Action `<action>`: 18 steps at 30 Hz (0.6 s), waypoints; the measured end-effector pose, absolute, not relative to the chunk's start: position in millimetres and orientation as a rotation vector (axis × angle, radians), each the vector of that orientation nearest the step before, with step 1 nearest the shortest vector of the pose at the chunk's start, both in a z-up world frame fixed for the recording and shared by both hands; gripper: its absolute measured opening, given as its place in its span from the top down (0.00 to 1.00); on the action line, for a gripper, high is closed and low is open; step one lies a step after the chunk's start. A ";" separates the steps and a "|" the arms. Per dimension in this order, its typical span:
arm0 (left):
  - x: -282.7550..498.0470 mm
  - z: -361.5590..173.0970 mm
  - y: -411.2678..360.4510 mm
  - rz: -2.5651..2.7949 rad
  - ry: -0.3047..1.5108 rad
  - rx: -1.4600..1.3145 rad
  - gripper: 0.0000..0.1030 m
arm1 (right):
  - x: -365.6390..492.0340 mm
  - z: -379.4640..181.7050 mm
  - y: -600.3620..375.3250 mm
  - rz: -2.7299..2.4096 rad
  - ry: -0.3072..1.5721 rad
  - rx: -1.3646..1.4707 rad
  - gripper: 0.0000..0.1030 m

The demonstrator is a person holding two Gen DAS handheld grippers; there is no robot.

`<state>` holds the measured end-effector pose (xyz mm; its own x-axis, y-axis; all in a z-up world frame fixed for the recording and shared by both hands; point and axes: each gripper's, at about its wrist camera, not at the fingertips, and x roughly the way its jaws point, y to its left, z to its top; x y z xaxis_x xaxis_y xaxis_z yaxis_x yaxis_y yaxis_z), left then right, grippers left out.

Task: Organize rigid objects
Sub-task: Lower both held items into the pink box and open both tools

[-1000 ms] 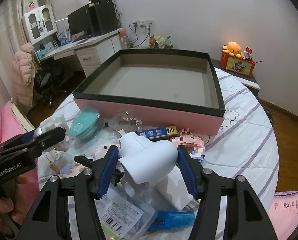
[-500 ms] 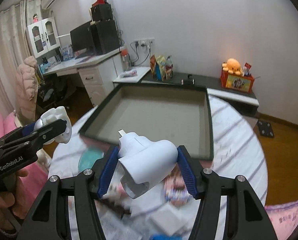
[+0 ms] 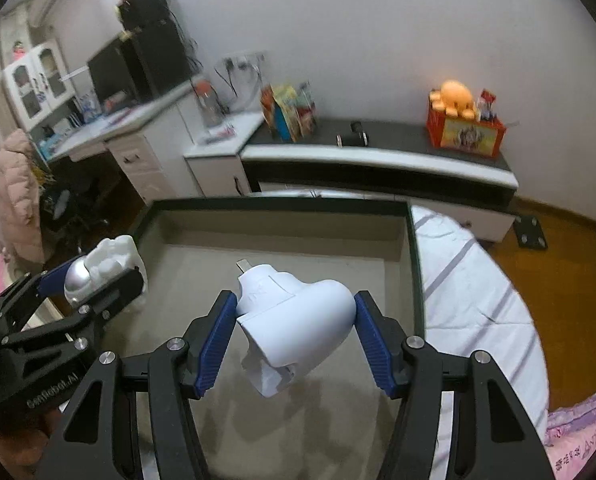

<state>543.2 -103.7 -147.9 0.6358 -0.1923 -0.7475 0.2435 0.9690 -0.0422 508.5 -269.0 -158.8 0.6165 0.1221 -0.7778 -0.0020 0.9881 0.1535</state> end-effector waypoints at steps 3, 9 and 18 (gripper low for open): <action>553.8 -164.6 -110.4 -0.239 0.912 0.087 0.27 | 520.2 -174.7 -270.6 0.060 0.958 0.154 0.40; 545.5 -158.7 -108.0 -0.186 0.881 0.123 0.03 | 516.1 -179.8 -276.9 0.036 0.968 0.165 0.22; 497.4 -123.3 -66.9 -0.158 0.767 0.042 0.00 | 474.4 -151.9 -278.7 0.073 0.888 0.258 0.00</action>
<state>497.4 -66.9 -123.3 0.7085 -0.1270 -0.6942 0.1577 0.9873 -0.0196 474.4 -278.7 -151.9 0.6306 0.1700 -0.7573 0.0433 0.9665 0.2531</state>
